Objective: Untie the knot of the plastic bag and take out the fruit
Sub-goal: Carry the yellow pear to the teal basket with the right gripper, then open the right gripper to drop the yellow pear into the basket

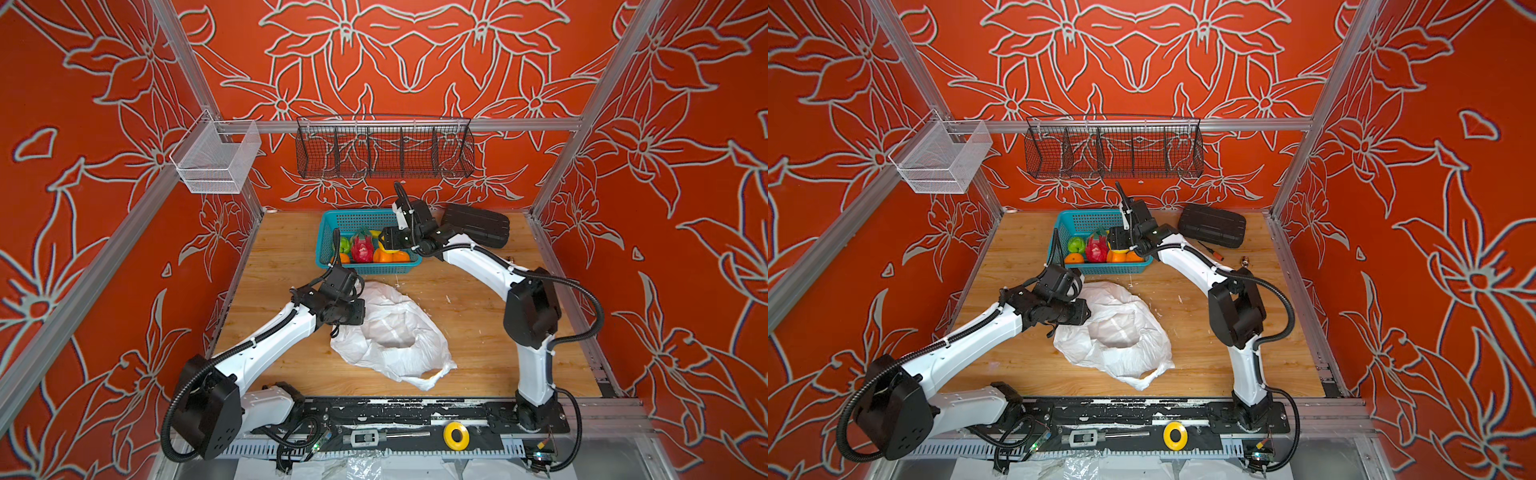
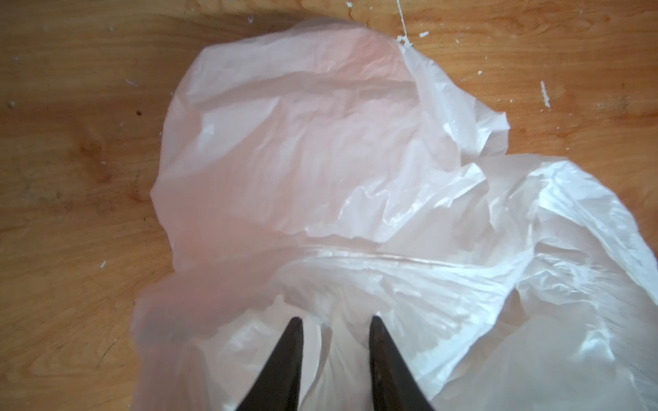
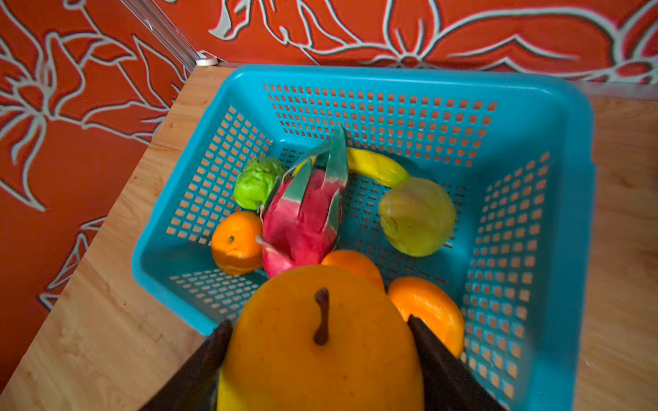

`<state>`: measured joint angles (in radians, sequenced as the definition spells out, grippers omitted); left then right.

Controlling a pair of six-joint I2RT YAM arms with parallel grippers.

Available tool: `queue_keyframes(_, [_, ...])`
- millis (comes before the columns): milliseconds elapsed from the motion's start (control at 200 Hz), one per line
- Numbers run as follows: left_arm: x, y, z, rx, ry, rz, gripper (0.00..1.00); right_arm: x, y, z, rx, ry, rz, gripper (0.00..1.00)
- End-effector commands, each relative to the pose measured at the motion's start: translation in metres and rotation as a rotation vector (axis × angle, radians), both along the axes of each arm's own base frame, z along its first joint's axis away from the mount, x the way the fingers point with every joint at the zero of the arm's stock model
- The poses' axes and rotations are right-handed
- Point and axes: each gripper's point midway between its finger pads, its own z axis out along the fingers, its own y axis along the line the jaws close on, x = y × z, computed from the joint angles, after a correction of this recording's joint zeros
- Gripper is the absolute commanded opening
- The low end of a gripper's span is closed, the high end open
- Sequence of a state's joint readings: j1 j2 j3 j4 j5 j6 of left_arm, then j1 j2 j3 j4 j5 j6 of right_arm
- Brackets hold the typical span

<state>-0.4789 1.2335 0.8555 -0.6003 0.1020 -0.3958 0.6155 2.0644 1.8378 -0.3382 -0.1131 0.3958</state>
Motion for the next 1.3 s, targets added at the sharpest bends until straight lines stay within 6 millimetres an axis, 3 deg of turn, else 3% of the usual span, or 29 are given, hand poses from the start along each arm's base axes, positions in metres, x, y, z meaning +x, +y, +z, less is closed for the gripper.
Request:
queue_keyframes(0, [0.008, 0.001, 0.017, -0.015, -0.072, 0.030, 0.35, 0.024, 0.007, 0.002, 0.002, -0.049, -0.026, 0.57])
queue_keyframes(145, [0.008, 0.005, 0.030, -0.022, -0.118, 0.041, 0.49, 0.054, 0.024, 0.001, 0.019, -0.101, -0.043, 0.57])
queue_keyframes(320, [0.004, 0.006, 0.048, -0.050, -0.155, 0.045, 0.61, 0.086, 0.041, -0.016, 0.015, -0.131, -0.059, 0.57])
queue_keyframes(570, [-0.004, 0.009, 0.085, -0.112, -0.247, 0.046, 0.63, 0.116, 0.046, -0.044, -0.047, -0.198, -0.078, 0.60])
queue_keyframes(801, [-0.012, 0.012, 0.107, -0.131, -0.324, 0.015, 0.64, 0.120, 0.036, -0.073, -0.041, -0.116, -0.097, 0.65])
queue_keyframes(891, [-0.014, 0.011, 0.105, -0.115, -0.333, -0.025, 0.64, 0.117, 0.036, -0.066, -0.035, -0.118, -0.083, 0.79])
queue_keyframes(1021, [-0.019, 0.013, 0.097, -0.058, -0.335, -0.098, 0.67, 0.111, 0.036, -0.044, -0.016, -0.157, -0.054, 0.88])
queue_keyframes(1291, [-0.022, 0.019, 0.085, -0.015, -0.349, -0.123, 0.68, 0.101, 0.030, 0.009, 0.021, -0.214, -0.042, 0.92])
